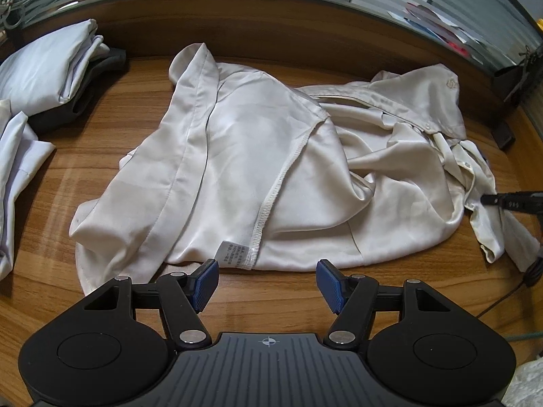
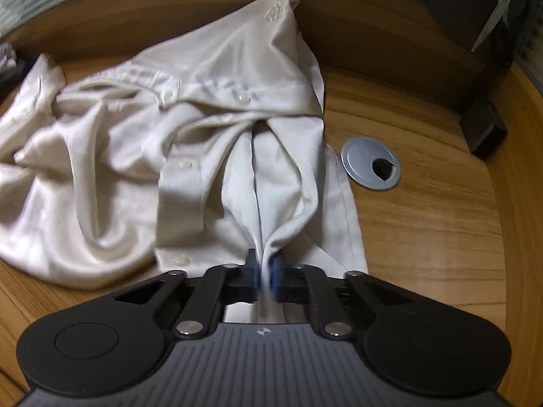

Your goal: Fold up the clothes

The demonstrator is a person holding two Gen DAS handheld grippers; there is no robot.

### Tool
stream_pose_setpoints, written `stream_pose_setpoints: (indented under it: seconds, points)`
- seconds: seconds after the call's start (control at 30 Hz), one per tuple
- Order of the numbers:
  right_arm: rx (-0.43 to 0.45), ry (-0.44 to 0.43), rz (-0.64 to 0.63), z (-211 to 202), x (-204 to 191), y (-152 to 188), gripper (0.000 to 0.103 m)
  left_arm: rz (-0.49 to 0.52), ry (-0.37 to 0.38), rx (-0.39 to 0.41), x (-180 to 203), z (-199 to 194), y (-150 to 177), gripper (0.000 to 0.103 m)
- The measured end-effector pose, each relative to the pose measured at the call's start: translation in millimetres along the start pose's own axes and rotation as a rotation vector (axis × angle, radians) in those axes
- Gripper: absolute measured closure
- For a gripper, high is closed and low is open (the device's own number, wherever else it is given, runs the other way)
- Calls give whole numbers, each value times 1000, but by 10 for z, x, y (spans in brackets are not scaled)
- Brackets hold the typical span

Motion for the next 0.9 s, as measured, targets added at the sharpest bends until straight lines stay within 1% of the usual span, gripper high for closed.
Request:
stream_pose_setpoints:
  seconds: [0.1, 0.23, 0.37, 0.5, 0.6, 0.7, 0.77, 0.8, 0.83, 0.9]
  points:
    - [36, -58, 4, -164, -112, -313, 99, -8, 11, 0, -31, 23, -31, 37]
    - [86, -137, 7, -397, -274, -745, 99, 7, 15, 1, -95, 99, -67, 37]
    - [114, -218, -12, -496, -533, -1286, 99, 25, 22, 6, -155, 167, -89, 37]
    - [166, -287, -64, -548, -861, -1896, 99, 40, 37, 15, -192, 216, -119, 36]
    - [211, -327, -101, -546, -1133, -2359, 99, 20, 51, 23, -234, 242, -151, 36]
    - [236, -340, -138, -454, -1391, -2723, 97, 0, 60, 27, -270, 276, -191, 35]
    - [218, -327, -177, -353, -1508, -2869, 86, -3, 61, 27, -285, 300, -208, 35]
    - [207, -316, -195, -305, -1548, -2922, 78, -3, 60, 26, -293, 310, -217, 35]
    - [198, -310, -210, -289, -1566, -2940, 74, -4, 59, 26, -301, 321, -227, 35]
    - [193, -303, -212, -296, -1513, -2908, 70, 0, 55, 30, -311, 321, -231, 34]
Point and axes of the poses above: each gripper's, at about its wrist camera, not at the fingertips, and z roughly the way its jaws point, x to its right, y to its underside, the point moved 1 cm from there along z, roughly the way its jaws point, and after that the axes turned 7 degrees about x, right-handed, at the moved point
